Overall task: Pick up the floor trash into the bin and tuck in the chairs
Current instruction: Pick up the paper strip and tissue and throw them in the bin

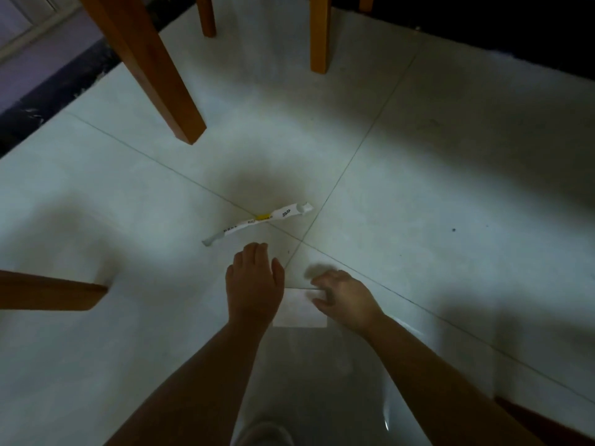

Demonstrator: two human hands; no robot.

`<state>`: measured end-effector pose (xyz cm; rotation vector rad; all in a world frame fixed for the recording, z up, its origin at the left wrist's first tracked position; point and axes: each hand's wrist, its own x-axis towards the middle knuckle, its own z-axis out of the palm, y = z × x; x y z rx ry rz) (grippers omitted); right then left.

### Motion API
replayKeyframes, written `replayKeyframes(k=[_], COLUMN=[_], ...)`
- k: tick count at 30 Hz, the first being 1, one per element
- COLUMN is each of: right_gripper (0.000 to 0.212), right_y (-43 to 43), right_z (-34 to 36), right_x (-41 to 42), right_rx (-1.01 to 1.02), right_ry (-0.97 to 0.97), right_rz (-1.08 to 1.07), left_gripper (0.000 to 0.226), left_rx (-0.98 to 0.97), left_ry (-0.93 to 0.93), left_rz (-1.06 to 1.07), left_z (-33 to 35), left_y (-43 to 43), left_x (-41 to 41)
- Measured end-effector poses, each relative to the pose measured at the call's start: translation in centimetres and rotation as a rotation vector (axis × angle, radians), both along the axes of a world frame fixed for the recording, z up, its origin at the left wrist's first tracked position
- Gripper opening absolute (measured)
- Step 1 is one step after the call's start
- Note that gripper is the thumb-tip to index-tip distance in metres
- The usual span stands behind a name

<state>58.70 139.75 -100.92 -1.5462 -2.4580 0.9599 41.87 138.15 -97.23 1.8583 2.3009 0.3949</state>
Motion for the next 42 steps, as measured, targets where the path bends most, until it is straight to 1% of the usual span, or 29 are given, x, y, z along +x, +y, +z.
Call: replayKeyframes(k=[2,6,9,11,13,17,21,22,24,27,29,31,35,42], right_gripper=[0.039,0.041,0.038,0.036,0.031,0.017,0.003,0.007,0.008,0.016,0.012,0.007,0.012,0.011], right_y=[-0.2,-1.0,-1.7,-2.1,-2.1,-2.0,-2.2,-2.2,-2.0,-1.0,-0.2,0.5,1.5,2.1], right_z=[-1.1,-2.6,-3.2,-3.4,-3.5,-3.9,-3.8,-3.6,-2.6,-0.6,0.5,1.3,2.4,2.4], right_x=[-0.6,-0.8,0.2,1.2,2.3,4.1,5.5,5.9,7.0,8.8,9.7,10.2,10.2,9.2], right_rx=[-0.004,-0.045,0.005,0.013,0.012,-0.005,-0.027,-0.036,-0.029,0.015,0.035,0.037,0.083,0.073], right_ry=[0.03,-0.007,-0.056,-0.045,-0.013,0.011,0.064,0.089,0.133,0.19,0.238,0.285,0.28,0.286], right_rz=[-0.012,0.015,-0.01,-0.06,-0.128,-0.184,-0.261,-0.298,-0.417,-0.627,-0.697,-0.724,-0.738,-0.728], left_gripper=[0.026,0.026,0.027,0.029,0.039,0.035,0.043,0.044,0.042,0.023,0.024,0.029,0.038,0.044], left_rx=[0.015,0.023,0.022,0.027,0.011,0.008,0.004,0.003,0.0,0.007,-0.011,-0.013,-0.013,-0.097], left_ry=[-0.008,-0.007,-0.017,-0.015,-0.013,-0.011,0.005,-0.001,-0.017,-0.04,-0.033,-0.013,0.022,0.039], left_rz=[0.014,0.038,0.061,0.049,0.022,-0.012,-0.122,-0.13,-0.137,-0.11,-0.085,-0.105,-0.178,-0.159], left_z=[-0.5,-1.0,-1.3,-1.7,-2.0,-2.9,-3.7,-3.9,-4.3,-4.9,-5.2,-5.5,-6.7,-8.0], left_y=[-0.1,-0.2,-0.4,-0.5,-0.5,-0.3,0.4,0.7,1.5,3.3,4.8,6.3,8.2,9.5], left_x=[-0.1,-0.4,-0.5,-0.6,-0.4,-0.1,1.2,1.5,1.9,1.7,1.2,0.6,-0.9,-2.0])
